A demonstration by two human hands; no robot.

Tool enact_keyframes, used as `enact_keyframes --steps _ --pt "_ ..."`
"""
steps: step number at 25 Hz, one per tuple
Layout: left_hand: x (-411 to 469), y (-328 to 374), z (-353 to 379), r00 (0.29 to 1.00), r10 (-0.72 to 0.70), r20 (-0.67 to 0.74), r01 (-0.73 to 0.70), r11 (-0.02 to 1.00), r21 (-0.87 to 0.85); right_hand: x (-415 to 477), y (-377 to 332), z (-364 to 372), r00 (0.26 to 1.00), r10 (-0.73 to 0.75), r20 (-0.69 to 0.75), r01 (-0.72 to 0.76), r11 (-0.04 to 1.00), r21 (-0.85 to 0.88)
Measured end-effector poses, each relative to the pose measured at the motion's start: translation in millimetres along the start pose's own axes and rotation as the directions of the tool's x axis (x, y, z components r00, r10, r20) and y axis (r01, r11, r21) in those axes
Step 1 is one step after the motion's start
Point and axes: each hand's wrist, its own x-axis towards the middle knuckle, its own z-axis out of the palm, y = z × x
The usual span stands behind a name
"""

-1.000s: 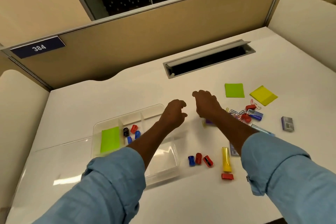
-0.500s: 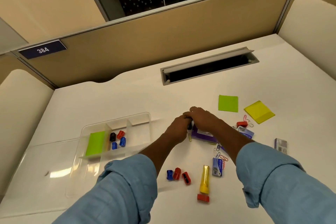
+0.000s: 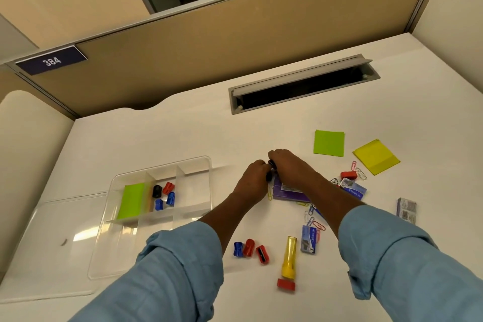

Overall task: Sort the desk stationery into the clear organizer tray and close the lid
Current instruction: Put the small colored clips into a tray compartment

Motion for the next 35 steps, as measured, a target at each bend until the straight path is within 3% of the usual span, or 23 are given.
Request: enact_keyframes --steps 6,11,15,19,22,26,35 --pt "-16 -16 -26 0.967 -0.098 -0.237 0.065 0.988 -0.141 12 -22 5 0.988 0.121 -0.095 -0.112 0.989 0.095" --pt "-41 -53 -63 0.927 -0.16 -0.338 0.087 0.972 -0.22 21 -80 8 0.972 0.003 -0.236 0.03 0.99 0.136" --pt "-65 -96 -87 0.866 -0.286 -0.41 0.171 0.941 -0.293 27 -143 12 0.969 -0.062 -0.239 0.108 0.977 0.185" --pt "-97 -135 -110 0.803 -0.423 -0.419 0.305 0.897 -0.321 37 -200 32 0.983 -0.126 -0.135 0.146 0.978 0.151" --pt "-117 -163 -116 0.807 -0.402 -0.434 0.368 0.915 -0.163 45 -227 57 0.985 -0.162 -0.065 0.162 0.987 0.005" --pt "-131 -195 -118 0.849 -0.427 -0.31 0.47 0.88 0.075 54 -249 85 0.989 -0.146 -0.035 0.14 0.981 -0.137" --pt "-135 -219 -103 0.889 -0.376 -0.26 0.394 0.919 0.018 55 -256 107 0.995 -0.086 -0.047 0.078 0.985 -0.157"
